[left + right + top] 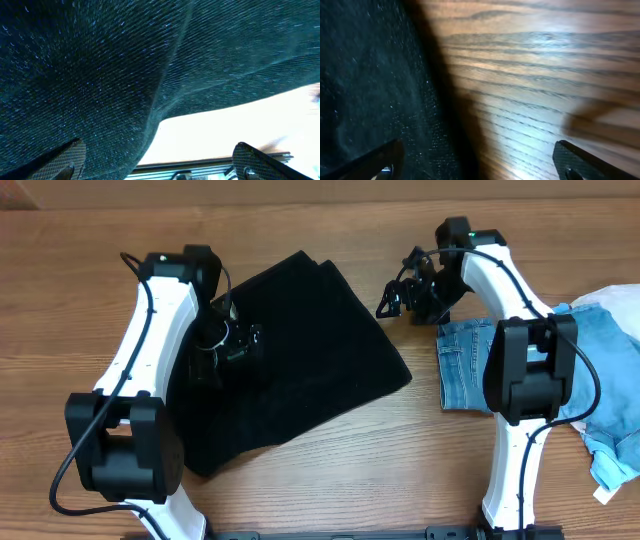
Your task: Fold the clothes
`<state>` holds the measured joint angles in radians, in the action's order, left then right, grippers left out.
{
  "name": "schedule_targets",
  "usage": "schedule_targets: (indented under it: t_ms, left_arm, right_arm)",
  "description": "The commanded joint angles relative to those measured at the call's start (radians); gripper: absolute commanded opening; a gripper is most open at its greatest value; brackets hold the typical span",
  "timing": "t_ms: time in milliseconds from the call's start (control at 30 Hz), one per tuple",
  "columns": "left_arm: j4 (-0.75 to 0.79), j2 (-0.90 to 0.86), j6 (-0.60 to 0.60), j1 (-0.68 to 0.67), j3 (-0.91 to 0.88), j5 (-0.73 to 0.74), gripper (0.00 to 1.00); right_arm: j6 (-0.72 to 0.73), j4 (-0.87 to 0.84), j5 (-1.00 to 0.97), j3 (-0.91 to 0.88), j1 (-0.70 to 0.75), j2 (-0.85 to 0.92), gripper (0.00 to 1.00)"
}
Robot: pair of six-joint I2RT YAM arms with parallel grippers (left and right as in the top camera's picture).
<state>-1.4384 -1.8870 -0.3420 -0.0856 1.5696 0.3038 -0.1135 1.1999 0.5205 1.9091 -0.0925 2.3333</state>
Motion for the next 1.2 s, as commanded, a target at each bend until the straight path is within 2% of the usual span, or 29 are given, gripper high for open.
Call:
schedule_targets:
  t_ms: [0, 200, 233, 267, 333, 367, 433, 467, 533, 567, 700, 867, 967, 1167]
  left_arm:
    - [0.03, 0.01, -0.049, -0.005, -0.101, 0.011, 0.96]
    - [0.101, 0.01, -0.066, -0.005, -0.194, 0.011, 0.97]
    - [0.103, 0.01, -0.065, -0.005, -0.199, 0.01, 0.97]
    - [0.105, 0.01, -0.064, -0.005, -0.201, 0.007, 0.97]
    - [0.109, 0.01, -0.062, -0.005, -0.201, 0.006, 0.98]
    - [0.112, 0.01, -0.062, -0.005, -0.201, 0.003, 0.97]
    - [0.118, 0.01, -0.053, -0.005, -0.201, 0.0, 0.98]
    - [0.125, 0.01, -0.05, -0.005, -0.201, 0.0, 0.98]
    - [0.144, 0.01, -0.047, -0.005, -0.201, 0.0, 0.98]
    - [0.158, 0.01, -0.039, -0.005, -0.201, 0.0, 0.98]
    - [0.219, 0.009, -0.04, -0.005, -0.23, 0.001, 0.98]
    - [0.291, 0.009, -0.059, -0.009, -0.351, 0.05, 0.96]
    - [0.339, 0.009, -0.04, -0.032, -0.385, 0.092, 0.89]
    - [0.461, -0.001, -0.133, -0.037, -0.385, 0.098, 0.91]
  right_arm:
    - [-0.102, 0.008, 0.012, 0.009, -0.049, 0.0, 1.0]
    - [-0.13, -0.007, -0.048, 0.009, -0.171, 0.069, 1.0]
    - [-0.13, -0.015, -0.047, 0.009, -0.186, 0.082, 0.98]
    - [-0.13, -0.022, -0.048, 0.009, -0.201, 0.094, 0.88]
    - [-0.13, -0.03, -0.048, 0.009, -0.222, 0.109, 0.58]
    - [-0.129, -0.034, -0.048, 0.009, -0.224, 0.112, 0.49]
    - [-0.114, -0.053, -0.049, 0.009, -0.224, 0.113, 0.15]
    - [-0.076, -0.063, -0.061, 0.01, -0.215, 0.113, 0.04]
    - [0.034, -0.1, -0.081, 0.013, -0.179, 0.113, 0.04]
    - [0.164, -0.116, -0.148, 0.025, -0.144, 0.113, 0.04]
    - [0.383, -0.07, -0.361, 0.092, -0.026, 0.108, 0.04]
    - [0.398, 0.029, -0.393, 0.198, 0.053, 0.096, 0.04]
    - [0.399, 0.045, -0.39, 0.198, 0.036, 0.096, 0.04]
    - [0.402, 0.071, -0.367, 0.198, -0.024, 0.096, 0.04]
